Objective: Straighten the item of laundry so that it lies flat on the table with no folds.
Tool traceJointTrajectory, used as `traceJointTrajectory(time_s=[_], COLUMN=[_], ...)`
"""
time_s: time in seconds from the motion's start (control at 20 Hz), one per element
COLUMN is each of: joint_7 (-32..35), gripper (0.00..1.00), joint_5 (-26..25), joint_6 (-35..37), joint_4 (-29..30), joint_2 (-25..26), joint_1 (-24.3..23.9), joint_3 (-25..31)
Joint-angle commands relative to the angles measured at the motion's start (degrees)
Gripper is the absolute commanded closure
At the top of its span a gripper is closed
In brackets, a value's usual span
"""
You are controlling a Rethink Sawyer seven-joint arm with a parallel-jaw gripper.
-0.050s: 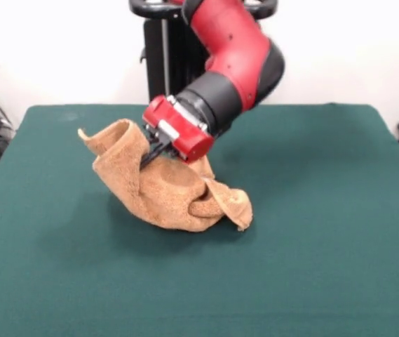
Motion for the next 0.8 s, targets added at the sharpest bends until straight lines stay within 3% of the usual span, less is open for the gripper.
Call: traceJointTrajectory(time_s=[0.05,0.2,0.4,0.5,0.65,0.8], joint_7=[-7.86,-6.32,-4.38,-2.99,-1.15,-1.75], gripper=[1.0,1.0,1.0,1.0,1.0,1.0], joint_5=[-21.51,-28.77,-34.53,-37.97,-42.15,-43.97], joint_6=[21.07,27.99,36.63,41.3,42.31,43.35], joint_4=[0.99,-0.44,-2.14,-0.6,6.89,10.21], joint_2=[-21.31,-29.17,-36.97,-44.03,-52.62,-55.17], joint_1=[-1.72,-4.37,-7.89,-14.08,-29.66,-37.42], joint_3=[-3.54,-1.05,3.54,12.83,33.88,42.69])
